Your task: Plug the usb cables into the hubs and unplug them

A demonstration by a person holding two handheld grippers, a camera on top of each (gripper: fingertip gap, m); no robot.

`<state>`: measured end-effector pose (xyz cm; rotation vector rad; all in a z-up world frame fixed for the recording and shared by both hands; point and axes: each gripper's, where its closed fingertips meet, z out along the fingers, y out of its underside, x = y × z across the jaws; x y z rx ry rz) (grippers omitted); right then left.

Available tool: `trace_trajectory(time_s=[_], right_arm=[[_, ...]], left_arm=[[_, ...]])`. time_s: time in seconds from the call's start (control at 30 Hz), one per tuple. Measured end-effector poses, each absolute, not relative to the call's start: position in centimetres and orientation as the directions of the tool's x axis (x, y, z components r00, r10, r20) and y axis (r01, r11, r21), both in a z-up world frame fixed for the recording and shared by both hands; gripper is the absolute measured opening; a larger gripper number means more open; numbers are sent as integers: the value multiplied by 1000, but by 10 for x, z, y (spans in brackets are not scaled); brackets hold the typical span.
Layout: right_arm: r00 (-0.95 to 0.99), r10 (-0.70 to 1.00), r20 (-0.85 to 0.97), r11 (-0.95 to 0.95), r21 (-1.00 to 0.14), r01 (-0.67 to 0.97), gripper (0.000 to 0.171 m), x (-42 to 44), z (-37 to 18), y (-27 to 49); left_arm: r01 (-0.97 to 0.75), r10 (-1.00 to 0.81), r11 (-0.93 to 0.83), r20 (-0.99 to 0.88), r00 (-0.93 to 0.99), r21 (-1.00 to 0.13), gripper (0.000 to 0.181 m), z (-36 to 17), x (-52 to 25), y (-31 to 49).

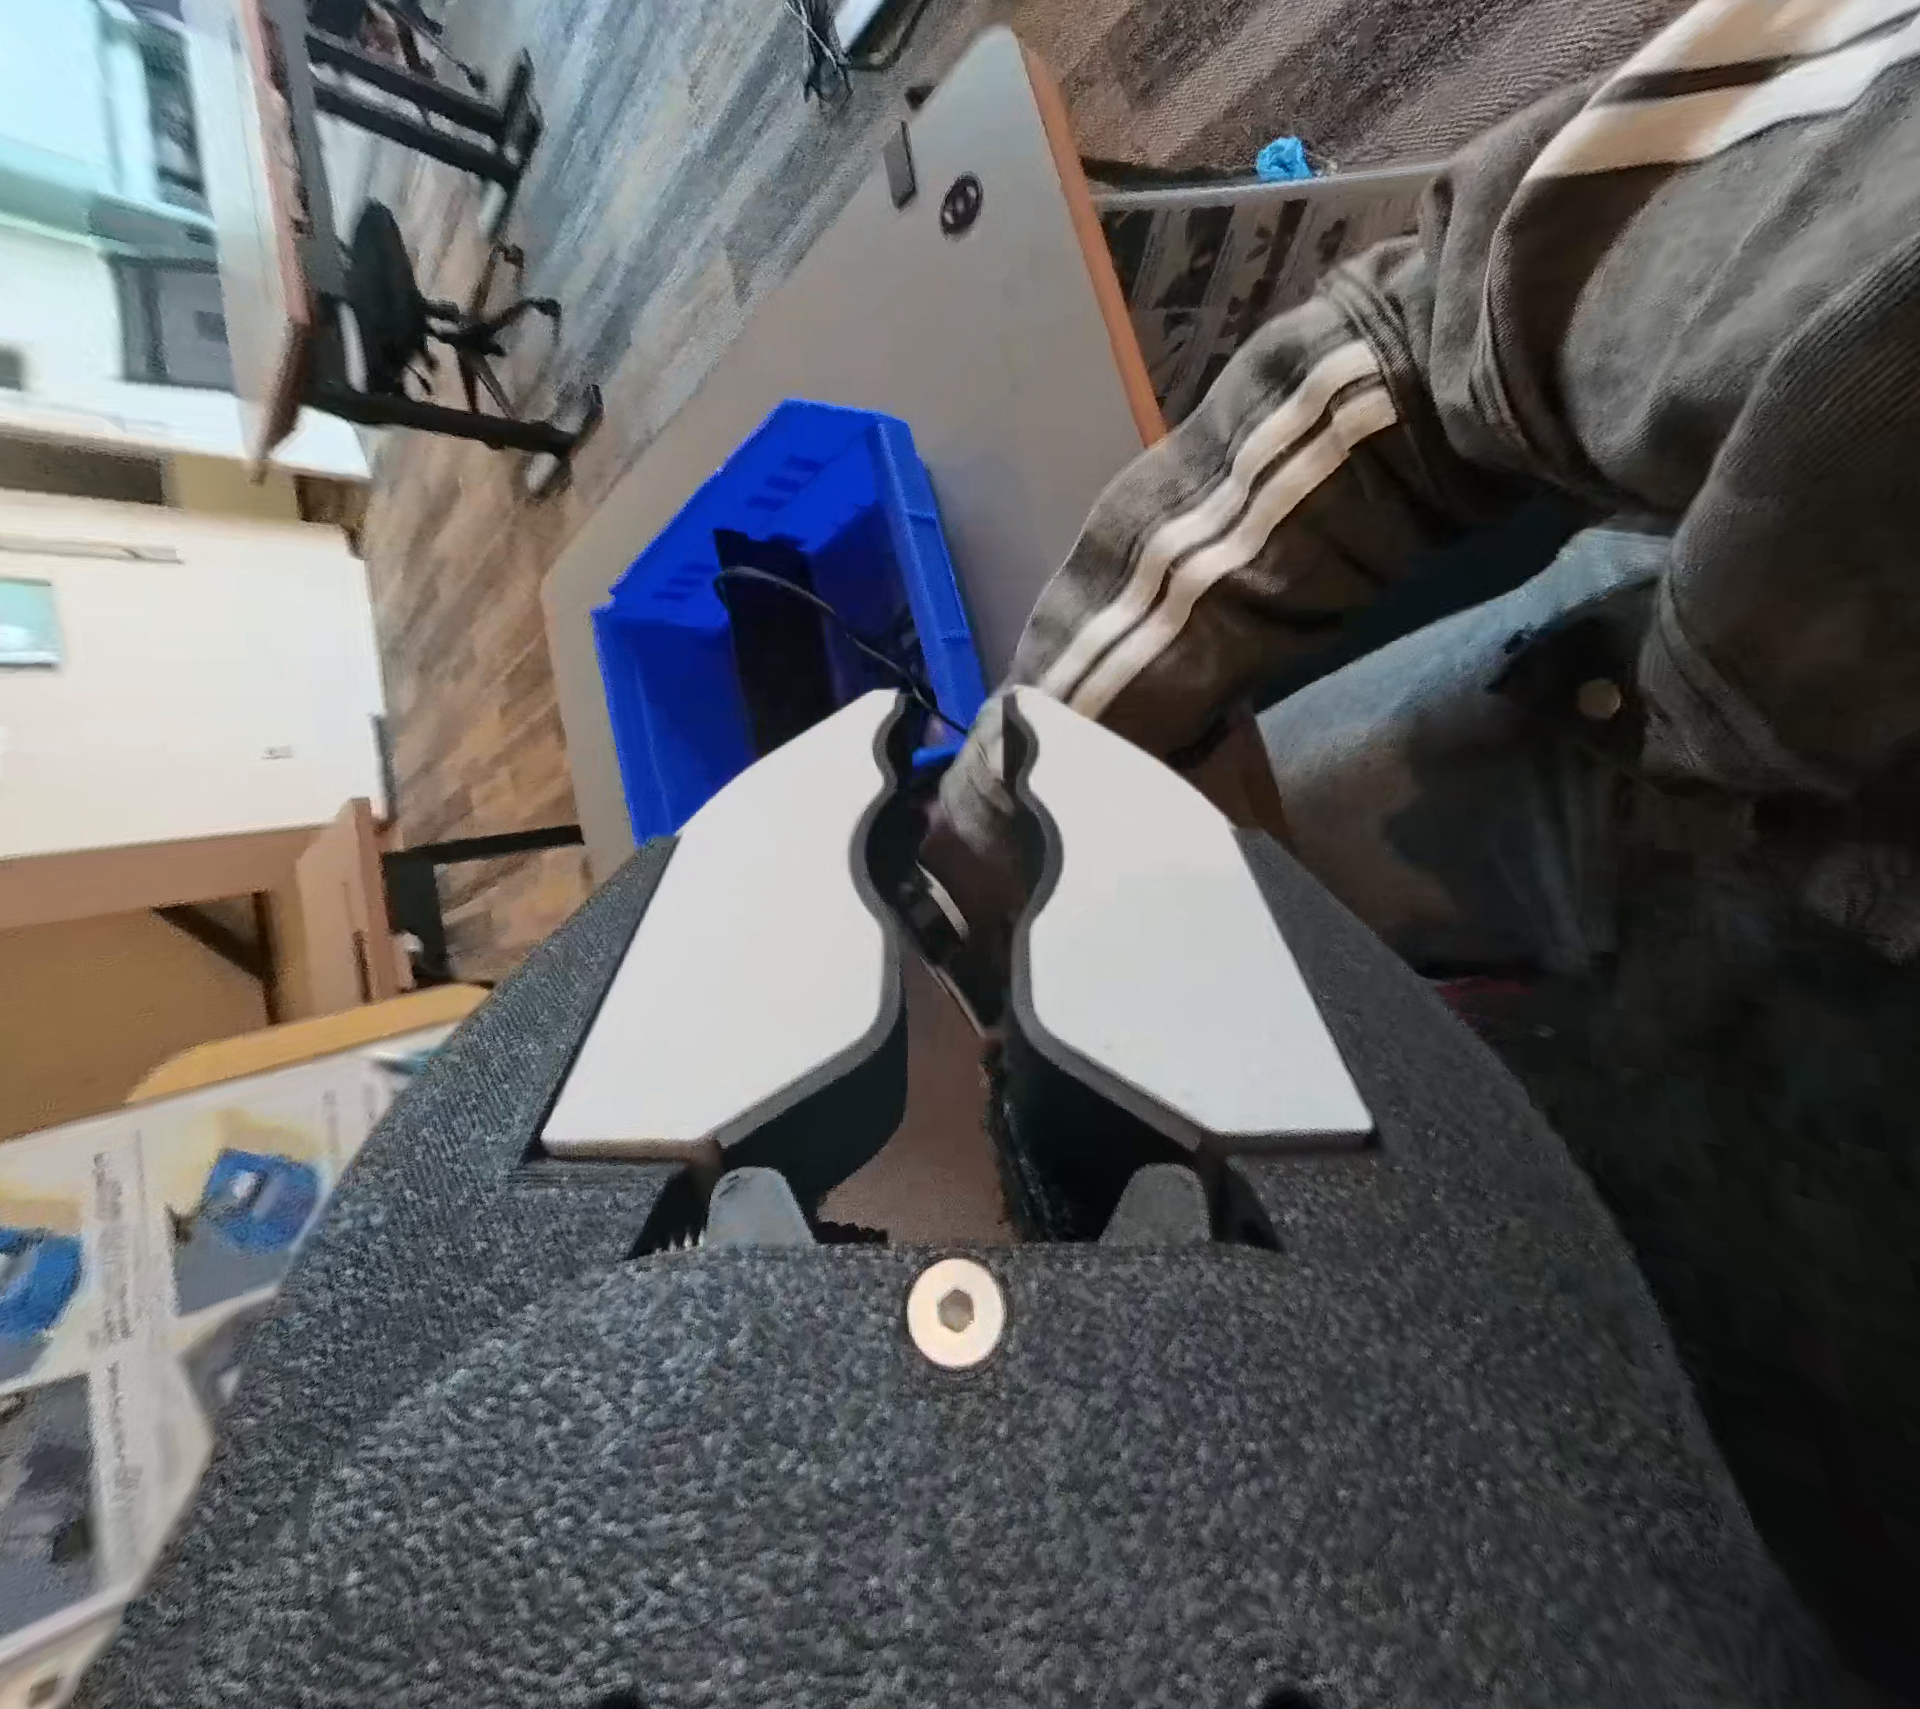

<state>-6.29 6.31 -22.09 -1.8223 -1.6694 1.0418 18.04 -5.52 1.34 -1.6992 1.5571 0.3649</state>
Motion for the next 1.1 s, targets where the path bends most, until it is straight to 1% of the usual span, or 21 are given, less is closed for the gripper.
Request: trace_trajectory(time_s=[0.1,0.17,0.3,0.37,0.47,0.6,0.67,0.73,0.87,0.93,0.97,1.03,1.07,1.1], right_arm=[[-18,973,-229,-168,-763,624,3,-62,-221,64],[-15,972,-236,-175,-760,626,4,-62,-220,64],[-12,972,-234,-175,-761,625,3,-63,-221,64],[-18,973,-232,-170,-763,624,3,-62,-220,63],[-25,975,-222,-158,-764,625,3,-62,-220,63],[-31,980,-196,-135,-770,624,4,-63,-220,62],[-34,984,-174,-115,-773,624,5,-64,-220,61],[-38,989,-144,-89,-775,626,6,-63,-220,61],[-61,994,-89,-34,-796,605,7,-65,-214,60],[-77,995,-60,-3,-807,591,8,-66,-210,58],[-88,995,-41,19,-809,588,10,-66,-209,58],[-106,994,6,67,-810,582,13,-65,-207,58],[-116,993,28,90,-812,577,15,-65,-206,57],[-126,991,48,111,-814,569,17,-66,-204,57]], left_arm=[[-926,-698,12,-666,263,-378,15,16,165,-50],[-927,-757,14,-609,236,-376,17,4,168,-59],[-902,-795,-11,-544,269,-431,16,4,163,-53],[-879,-749,-89,-550,369,-468,17,2,138,-18],[-784,-697,-249,-456,553,-569,23,-8,95,27],[-622,-581,-360,-354,733,-695,29,-11,44,67],[-570,-509,-348,-361,782,-745,31,-9,22,82],[-502,-444,-292,-349,825,-814,32,0,2,91],[-262,-395,-137,-189,899,-955,34,24,-32,87],[-100,-391,-58,-69,918,-993,44,33,-55,77],[-21,-407,-37,-4,913,-999,54,33,-66,71],[149,-463,-8,136,876,-989,83,31,-83,59],[218,-487,7,188,853,-976,90,29,-93,53],[272,-487,22,227,843,-962,86,25,-104,48]])
